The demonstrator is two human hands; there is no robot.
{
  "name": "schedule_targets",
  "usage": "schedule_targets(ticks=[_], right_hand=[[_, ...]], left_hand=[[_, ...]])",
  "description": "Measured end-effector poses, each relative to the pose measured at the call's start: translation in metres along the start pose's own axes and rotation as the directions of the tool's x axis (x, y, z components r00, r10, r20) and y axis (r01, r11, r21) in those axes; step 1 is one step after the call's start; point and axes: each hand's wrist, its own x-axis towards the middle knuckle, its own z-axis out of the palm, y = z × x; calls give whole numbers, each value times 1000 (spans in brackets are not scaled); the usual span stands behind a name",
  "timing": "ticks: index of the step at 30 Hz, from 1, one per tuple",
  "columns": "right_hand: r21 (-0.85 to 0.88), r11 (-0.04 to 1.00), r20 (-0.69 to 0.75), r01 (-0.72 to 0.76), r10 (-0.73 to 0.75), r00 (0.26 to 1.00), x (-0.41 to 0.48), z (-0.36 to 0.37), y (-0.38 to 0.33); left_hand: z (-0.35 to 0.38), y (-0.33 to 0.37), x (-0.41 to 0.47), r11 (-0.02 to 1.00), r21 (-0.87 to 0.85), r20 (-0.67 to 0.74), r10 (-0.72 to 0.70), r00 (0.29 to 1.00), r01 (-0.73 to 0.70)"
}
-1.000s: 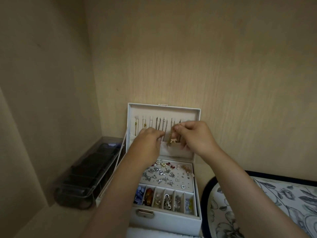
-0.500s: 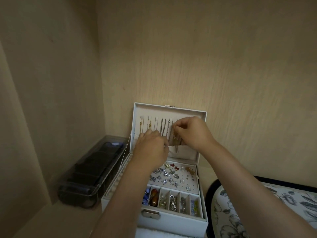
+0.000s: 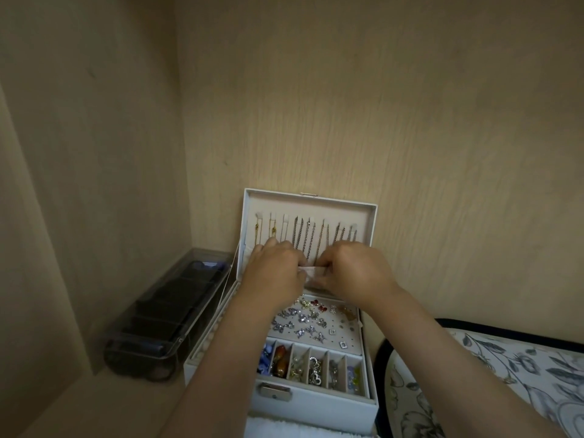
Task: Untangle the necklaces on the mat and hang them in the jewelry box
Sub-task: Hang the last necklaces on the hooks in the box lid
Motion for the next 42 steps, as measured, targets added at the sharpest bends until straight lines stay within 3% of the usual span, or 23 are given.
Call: schedule_targets(ticks=[5,12,17,24,27,31,36,39,42], right_hand=[[27,998,28,-52,52,998,6,-7,3],[159,983,-224,-93,128,966,25,-14,3],[53,997,-103,-52,57,993,18,-2,3],[63,998,64,21,-25,998,3,2,3],[156,988,-95,9,5,995,3,-5,8],[241,971,-393,12,86,915,2,-25,19],[119,991,-372,-67,108,922,3,-41,28],[-48,994,-276,-102,85,957,2,-38,23],[-20,995,-204,-99,92,975,-5,-36,19]], left_hand=[[0,-1,0,1000,-1,4,3,1000,-3],[1,-1,0,1000,-5,0,6,1000,-6],[1,-1,-1,1000,-15,-13,4,1000,-4],[0,1,0,1000,-22,7,0,1000,1],[-3,0,-1,999,-36,6,17,1000,-17],[-18,0,3,995,-81,-113,45,993,-54],[-46,7,9,993,-45,-328,84,941,-105],[-60,7,22,996,31,-244,91,966,-86],[-67,3,28,992,114,-66,60,996,-52]])
